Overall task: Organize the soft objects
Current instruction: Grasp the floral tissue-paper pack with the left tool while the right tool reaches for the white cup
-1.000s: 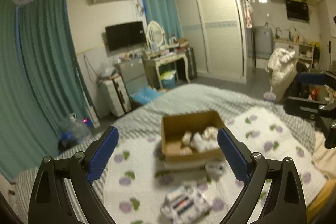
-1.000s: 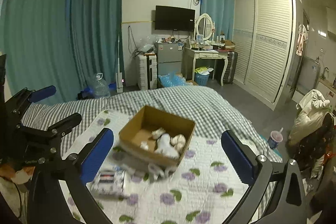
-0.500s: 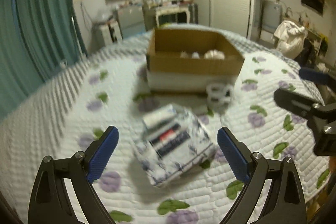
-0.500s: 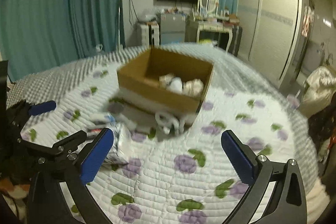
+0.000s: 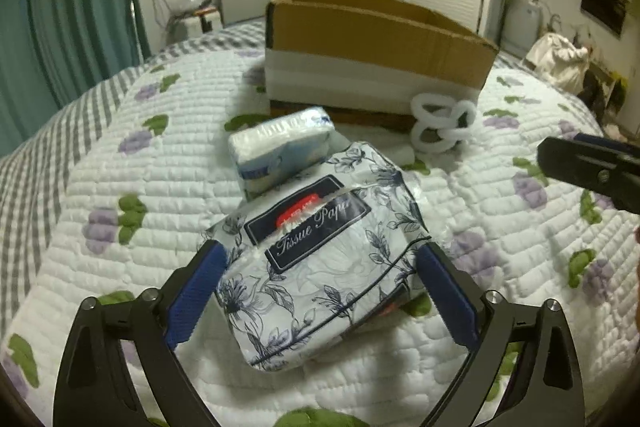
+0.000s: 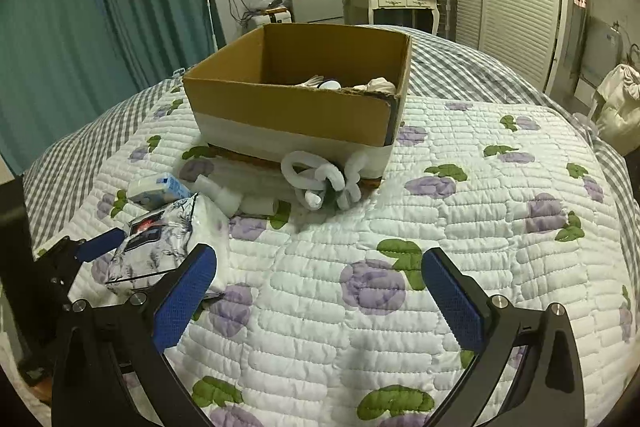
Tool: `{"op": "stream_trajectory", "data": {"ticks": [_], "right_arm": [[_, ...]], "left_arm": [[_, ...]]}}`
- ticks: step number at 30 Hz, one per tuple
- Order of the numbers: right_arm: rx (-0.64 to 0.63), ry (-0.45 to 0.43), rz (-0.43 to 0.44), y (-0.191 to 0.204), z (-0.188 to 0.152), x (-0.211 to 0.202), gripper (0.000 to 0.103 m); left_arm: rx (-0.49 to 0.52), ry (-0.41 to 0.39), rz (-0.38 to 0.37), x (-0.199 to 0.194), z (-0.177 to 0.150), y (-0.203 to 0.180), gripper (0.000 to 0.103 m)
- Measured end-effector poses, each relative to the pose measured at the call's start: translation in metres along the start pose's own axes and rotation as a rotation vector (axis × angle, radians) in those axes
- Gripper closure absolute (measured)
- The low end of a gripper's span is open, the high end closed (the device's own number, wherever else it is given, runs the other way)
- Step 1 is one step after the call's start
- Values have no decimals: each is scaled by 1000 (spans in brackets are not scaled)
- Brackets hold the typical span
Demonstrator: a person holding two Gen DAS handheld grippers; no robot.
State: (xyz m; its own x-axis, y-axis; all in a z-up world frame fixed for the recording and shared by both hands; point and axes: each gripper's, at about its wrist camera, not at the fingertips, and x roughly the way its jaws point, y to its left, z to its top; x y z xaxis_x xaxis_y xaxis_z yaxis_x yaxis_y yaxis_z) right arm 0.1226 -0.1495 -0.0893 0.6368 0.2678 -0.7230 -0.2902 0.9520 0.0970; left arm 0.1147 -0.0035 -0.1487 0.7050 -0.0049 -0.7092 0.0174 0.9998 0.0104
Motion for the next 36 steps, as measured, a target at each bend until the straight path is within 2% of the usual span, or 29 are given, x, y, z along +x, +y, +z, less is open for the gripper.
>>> {"op": "stream_trajectory", "data": {"ticks": [7, 9, 12, 14, 16, 18, 21, 24, 28, 32, 36], "right_arm": [[-13, 25, -4, 11, -8, 3, 0], [-17, 27, -3, 14, -11, 1, 0], [-21, 26, -2, 18, -14, -1, 0], [-21, 28, 2, 20, -15, -1, 0], [-24, 32, 2, 21, -16, 0, 0], [-25, 34, 1, 20, -18, 1, 0], [-20, 41, 3, 18, -21, 1, 0], [-22, 38, 9, 18, -22, 0, 0], [-37, 27, 24, 25, -19, -2, 0], [-90, 12, 37, 42, -10, 1, 0], [-156, -4, 52, 66, 2, 13, 0]], "left_arm": [[-4, 5, 3, 5, -4, 0, 0], [38, 19, 32, 2, -9, -6, 0], [99, 18, 96, 4, -15, -14, 5], [75, 7, 79, 2, -14, -9, 8], [52, -3, 63, -1, -13, -4, 18], [39, -25, 43, -7, -11, 2, 40], [40, -51, 8, -20, -11, 5, 59], [30, -63, -8, -36, -10, 11, 64], [-42, -94, -49, -59, -4, 31, 64], [-97, -132, -38, -72, 11, 57, 64], [-121, -109, 5, -59, 28, 78, 64]]}}
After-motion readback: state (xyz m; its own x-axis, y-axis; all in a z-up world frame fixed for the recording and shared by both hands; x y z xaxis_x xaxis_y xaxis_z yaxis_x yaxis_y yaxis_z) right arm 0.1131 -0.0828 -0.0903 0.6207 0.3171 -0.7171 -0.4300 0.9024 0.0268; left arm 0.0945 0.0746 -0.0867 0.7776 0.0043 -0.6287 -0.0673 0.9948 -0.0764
